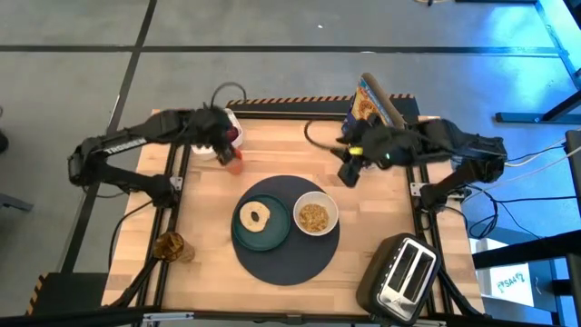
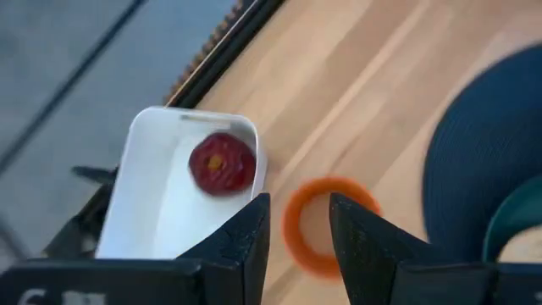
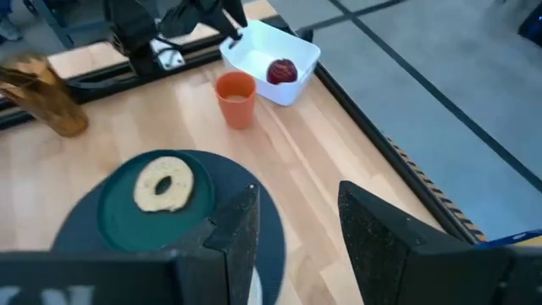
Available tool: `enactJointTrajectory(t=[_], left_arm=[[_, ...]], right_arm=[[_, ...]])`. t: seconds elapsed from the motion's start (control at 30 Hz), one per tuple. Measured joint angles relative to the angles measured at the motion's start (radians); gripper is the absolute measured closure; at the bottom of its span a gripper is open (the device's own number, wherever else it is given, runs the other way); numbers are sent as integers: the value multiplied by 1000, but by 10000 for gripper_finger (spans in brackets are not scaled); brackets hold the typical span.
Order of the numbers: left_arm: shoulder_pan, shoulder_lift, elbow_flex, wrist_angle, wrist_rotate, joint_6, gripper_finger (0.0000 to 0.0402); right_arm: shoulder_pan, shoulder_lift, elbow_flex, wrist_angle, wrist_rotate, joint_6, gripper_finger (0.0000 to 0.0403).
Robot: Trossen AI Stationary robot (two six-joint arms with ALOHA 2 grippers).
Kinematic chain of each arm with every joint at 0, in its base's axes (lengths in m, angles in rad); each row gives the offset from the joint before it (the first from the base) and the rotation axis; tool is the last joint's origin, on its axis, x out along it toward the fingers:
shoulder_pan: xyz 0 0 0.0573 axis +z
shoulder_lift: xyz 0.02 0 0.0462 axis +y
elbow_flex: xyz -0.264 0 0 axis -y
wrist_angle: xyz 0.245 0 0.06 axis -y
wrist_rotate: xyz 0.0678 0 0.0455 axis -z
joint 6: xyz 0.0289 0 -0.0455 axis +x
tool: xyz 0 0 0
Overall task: Arrange a breakfast setting
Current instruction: Put the apple from the white bin beside the toasted bagel on the blue plate
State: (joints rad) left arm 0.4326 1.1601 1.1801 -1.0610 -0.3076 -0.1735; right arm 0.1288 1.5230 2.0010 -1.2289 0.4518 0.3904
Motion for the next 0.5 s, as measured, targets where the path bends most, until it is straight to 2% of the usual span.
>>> enactJointTrajectory(t=[0.1,0.23,0.33,0.5], left_arm=[[150,36,-18,80,139,49,293],[308,118,-29,104,228,48,310],[384,188,-29,101,285,46,323],[442,281,-29,108,329,49,335]], right_arm=[[-61,0,0,0,-43,-39,251],[-124,0,0,0,-81,-94,251],[-161,0,0,0,-110,-154,251],[-224,0,0,0,-132,-231,251]])
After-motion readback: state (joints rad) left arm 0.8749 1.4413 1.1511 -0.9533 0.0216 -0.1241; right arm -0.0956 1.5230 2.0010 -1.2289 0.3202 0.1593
